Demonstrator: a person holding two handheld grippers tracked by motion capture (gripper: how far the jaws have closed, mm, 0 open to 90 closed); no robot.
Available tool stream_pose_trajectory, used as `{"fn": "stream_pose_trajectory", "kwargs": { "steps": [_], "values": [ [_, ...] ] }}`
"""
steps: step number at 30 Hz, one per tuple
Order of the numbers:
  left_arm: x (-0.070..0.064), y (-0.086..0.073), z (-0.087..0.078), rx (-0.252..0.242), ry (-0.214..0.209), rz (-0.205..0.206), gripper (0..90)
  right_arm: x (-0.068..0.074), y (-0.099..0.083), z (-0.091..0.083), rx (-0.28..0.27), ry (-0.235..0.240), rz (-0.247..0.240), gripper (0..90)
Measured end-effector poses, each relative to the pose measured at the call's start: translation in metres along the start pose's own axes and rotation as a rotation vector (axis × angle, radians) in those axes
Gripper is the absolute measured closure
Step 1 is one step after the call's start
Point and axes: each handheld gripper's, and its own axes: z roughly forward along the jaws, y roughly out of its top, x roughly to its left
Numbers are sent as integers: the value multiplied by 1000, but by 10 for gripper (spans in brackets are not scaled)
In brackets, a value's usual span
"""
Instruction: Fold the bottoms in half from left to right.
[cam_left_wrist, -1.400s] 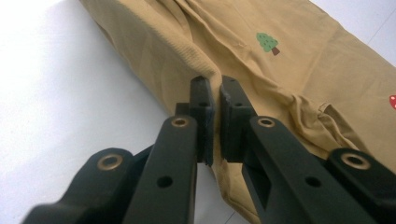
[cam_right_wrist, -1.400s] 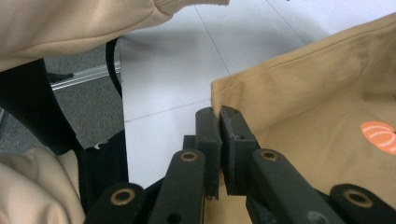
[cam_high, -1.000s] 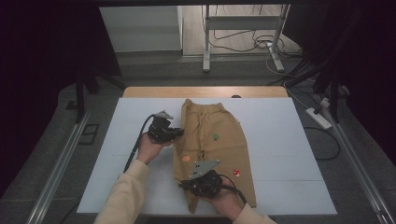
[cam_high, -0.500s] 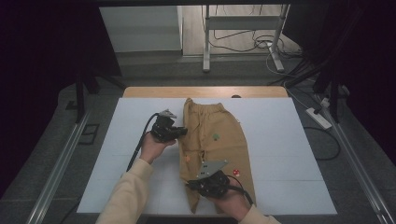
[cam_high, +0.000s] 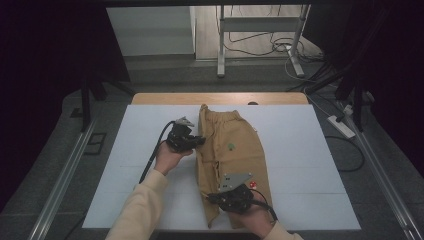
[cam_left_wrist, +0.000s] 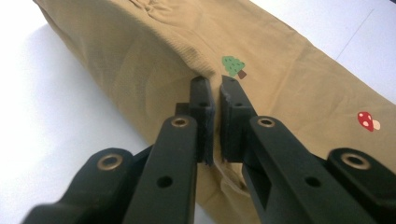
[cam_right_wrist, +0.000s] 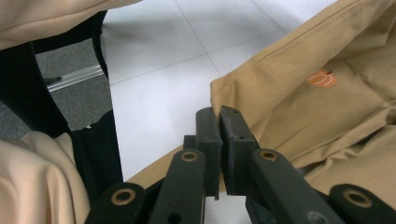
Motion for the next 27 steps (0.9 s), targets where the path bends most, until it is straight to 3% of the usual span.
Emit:
{"fn": "stream_pose_trajectory", "kwargs": {
  "steps": [27],
  "values": [
    [-13, 15, 7, -8, -17, 25, 848, -6, -13, -27, -28, -31, 39, 865]
  ]
}}
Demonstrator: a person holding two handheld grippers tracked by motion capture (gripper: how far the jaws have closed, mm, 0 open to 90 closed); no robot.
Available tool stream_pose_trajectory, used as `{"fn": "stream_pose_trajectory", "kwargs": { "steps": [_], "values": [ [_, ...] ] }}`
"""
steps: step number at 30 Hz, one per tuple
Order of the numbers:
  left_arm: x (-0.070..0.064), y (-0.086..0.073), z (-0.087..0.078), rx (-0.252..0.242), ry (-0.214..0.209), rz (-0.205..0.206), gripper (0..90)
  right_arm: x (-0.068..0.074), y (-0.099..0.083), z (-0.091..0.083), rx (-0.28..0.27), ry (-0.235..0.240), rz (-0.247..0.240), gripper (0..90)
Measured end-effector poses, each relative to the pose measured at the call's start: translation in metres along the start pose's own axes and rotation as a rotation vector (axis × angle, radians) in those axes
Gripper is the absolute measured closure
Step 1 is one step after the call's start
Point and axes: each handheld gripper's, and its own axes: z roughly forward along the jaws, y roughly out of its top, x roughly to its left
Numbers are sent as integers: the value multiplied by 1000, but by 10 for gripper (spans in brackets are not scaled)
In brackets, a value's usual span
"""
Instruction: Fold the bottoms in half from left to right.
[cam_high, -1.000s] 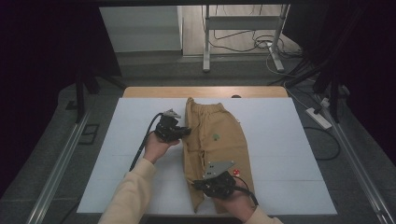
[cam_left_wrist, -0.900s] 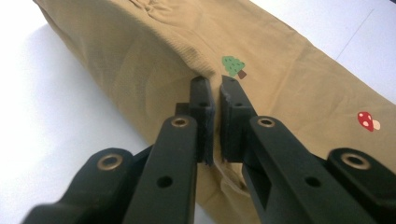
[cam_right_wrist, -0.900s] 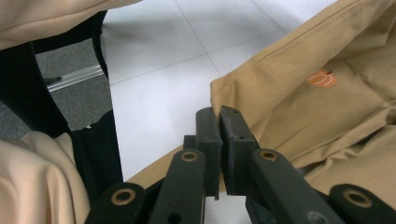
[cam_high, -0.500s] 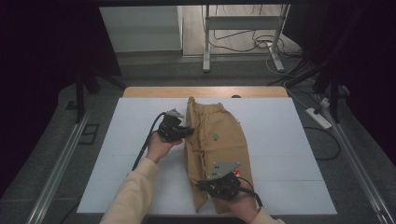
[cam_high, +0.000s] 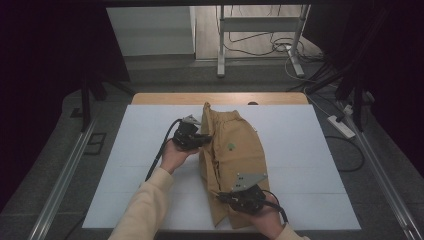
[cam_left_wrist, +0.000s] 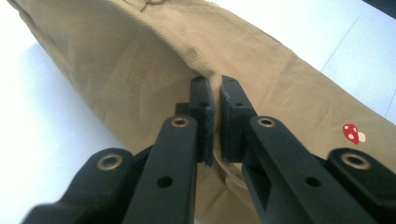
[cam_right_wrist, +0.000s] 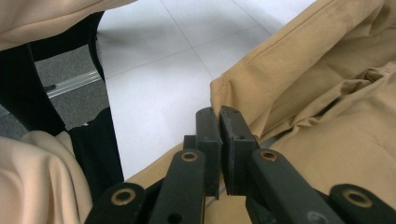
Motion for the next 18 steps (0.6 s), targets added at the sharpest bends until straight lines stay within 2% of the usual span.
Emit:
{"fn": "stream_pose_trajectory", "kwargs": {
  "steps": [18],
  "values": [
    [-6, 5, 6, -19, -11, 5, 848, -7, -11, -18, -4, -36, 21, 865]
  ]
}}
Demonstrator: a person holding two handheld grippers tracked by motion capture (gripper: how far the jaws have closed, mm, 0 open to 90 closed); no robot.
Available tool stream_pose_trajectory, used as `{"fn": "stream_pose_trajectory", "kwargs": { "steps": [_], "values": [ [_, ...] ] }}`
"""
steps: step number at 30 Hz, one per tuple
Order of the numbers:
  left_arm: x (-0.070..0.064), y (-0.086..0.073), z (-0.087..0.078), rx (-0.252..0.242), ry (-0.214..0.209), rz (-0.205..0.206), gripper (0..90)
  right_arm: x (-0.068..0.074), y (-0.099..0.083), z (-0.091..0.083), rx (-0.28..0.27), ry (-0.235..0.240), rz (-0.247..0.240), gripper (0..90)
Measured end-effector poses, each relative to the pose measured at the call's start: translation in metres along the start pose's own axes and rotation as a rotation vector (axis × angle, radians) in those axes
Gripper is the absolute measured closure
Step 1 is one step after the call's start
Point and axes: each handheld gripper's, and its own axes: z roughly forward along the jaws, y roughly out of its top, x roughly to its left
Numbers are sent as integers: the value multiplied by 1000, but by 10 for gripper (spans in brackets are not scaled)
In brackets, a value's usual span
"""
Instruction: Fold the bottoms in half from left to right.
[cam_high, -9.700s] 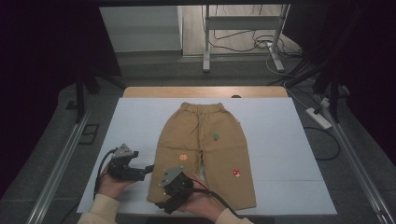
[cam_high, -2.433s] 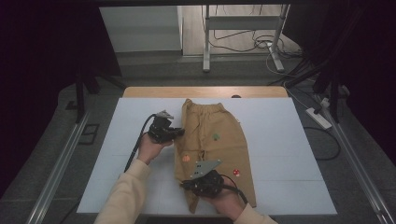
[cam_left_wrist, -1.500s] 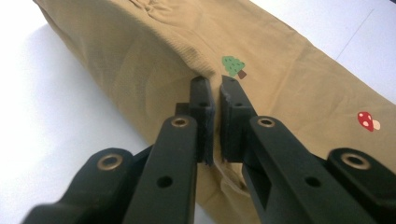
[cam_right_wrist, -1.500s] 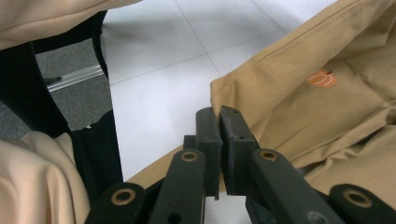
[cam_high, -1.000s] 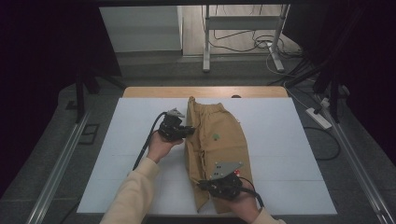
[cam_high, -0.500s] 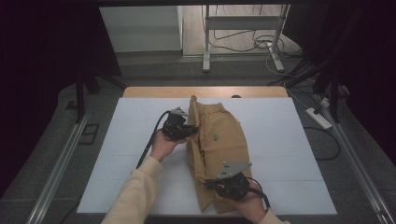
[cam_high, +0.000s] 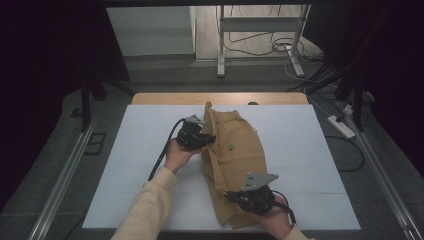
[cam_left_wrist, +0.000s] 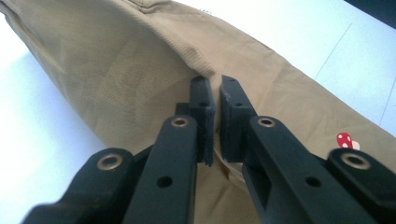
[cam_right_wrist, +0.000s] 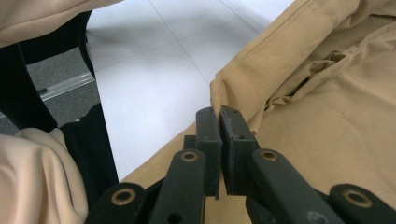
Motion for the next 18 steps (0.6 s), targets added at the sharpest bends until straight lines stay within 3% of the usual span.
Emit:
{"fn": "stream_pose_trajectory", "kwargs": {
  "steps": [18],
  "values": [
    [-9, 9, 9, -23, -28, -4, 848, -3, -6, -16, -19, -20, 18, 865]
  ]
}}
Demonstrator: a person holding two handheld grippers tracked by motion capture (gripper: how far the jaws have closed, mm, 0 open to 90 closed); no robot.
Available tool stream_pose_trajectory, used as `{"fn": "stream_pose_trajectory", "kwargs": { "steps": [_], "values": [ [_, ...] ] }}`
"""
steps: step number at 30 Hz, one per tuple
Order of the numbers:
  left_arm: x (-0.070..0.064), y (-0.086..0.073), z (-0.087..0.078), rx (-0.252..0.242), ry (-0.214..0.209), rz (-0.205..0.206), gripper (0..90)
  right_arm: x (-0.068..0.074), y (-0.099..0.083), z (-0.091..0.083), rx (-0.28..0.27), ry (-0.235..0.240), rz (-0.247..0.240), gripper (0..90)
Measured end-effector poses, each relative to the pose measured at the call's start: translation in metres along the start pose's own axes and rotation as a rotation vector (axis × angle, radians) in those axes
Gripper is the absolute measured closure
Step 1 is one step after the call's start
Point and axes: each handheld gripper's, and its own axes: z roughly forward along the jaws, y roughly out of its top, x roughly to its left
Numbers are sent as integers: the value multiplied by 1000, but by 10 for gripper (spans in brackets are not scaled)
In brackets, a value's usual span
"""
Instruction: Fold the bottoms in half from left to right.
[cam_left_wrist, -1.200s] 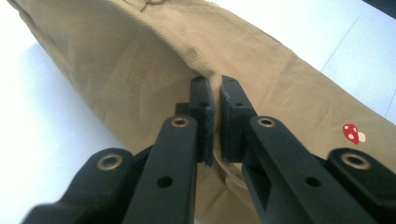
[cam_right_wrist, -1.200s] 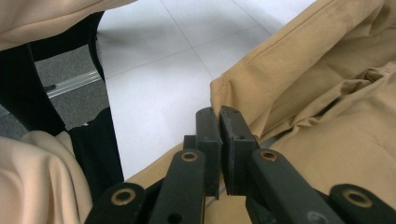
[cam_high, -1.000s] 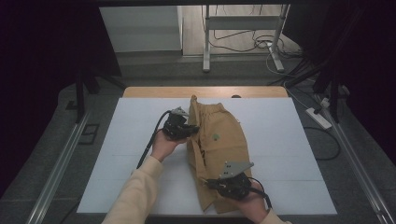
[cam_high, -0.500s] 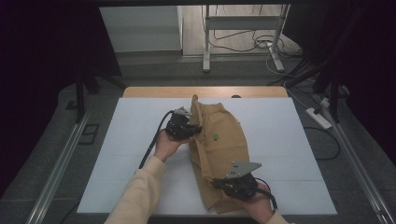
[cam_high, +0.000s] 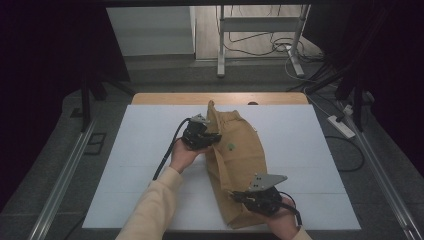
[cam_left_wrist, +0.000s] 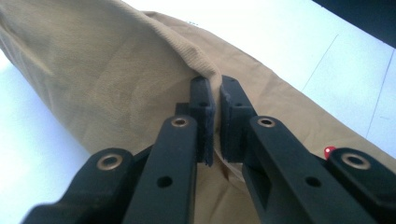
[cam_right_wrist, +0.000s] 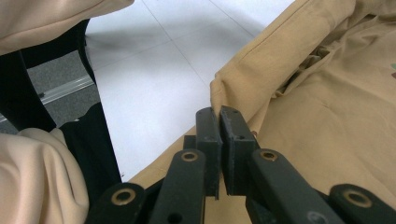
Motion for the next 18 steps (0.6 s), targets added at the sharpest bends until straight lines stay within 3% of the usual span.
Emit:
{"fn": "stream_pose_trajectory", "kwargs": {
  "steps": [18],
  "values": [
    [-5, 8, 15, 12, -13, 6, 847, -8, -9, -10, -3, -21, 28, 865]
  ]
}}
